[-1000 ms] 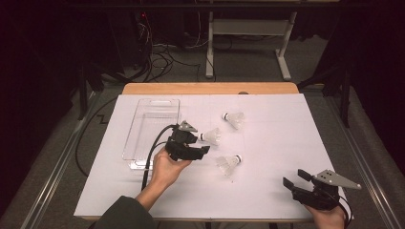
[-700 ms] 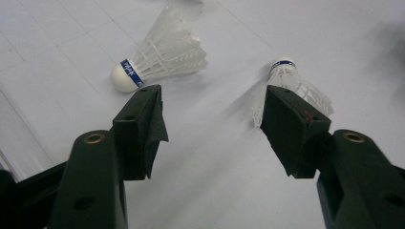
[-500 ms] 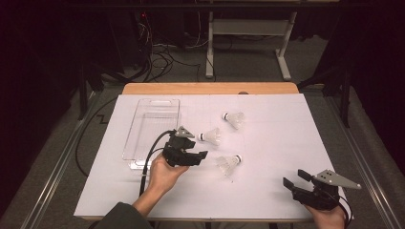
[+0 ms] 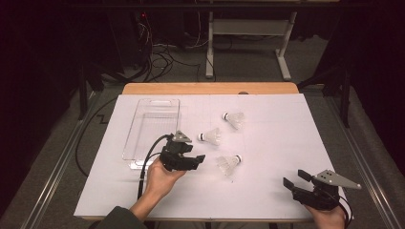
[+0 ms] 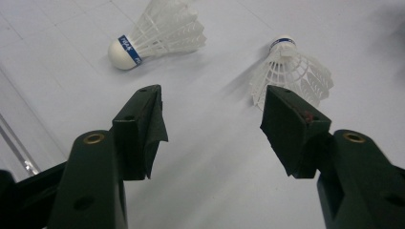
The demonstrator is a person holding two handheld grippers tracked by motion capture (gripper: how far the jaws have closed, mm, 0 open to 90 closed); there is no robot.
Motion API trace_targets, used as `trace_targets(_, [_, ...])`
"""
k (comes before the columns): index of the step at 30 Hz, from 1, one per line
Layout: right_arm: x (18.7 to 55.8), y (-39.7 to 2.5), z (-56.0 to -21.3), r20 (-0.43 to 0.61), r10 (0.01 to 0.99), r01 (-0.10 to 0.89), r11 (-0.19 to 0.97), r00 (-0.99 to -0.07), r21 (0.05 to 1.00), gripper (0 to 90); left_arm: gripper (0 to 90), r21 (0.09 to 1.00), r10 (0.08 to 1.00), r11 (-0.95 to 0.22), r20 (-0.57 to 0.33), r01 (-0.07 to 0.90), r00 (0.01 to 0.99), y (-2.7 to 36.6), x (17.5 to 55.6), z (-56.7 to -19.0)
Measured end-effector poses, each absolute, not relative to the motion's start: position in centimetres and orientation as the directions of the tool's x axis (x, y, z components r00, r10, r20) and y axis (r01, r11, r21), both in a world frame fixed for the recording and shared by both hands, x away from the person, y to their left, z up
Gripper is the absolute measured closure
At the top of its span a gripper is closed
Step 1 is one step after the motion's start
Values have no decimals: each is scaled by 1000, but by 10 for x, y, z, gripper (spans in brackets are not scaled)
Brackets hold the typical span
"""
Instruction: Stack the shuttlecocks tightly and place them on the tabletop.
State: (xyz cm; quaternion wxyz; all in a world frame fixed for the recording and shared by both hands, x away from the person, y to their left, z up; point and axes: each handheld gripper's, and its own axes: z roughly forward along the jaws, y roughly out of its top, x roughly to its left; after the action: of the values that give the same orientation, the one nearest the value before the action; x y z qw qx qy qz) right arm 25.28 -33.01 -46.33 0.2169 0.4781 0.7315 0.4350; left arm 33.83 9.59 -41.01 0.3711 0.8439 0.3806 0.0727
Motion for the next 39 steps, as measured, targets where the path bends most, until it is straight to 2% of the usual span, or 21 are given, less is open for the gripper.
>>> trace_targets(39, [253,-330,-463,97,888,510,165,-449,844,323,396,688,692,-430,-165,585,703,114,312,-420])
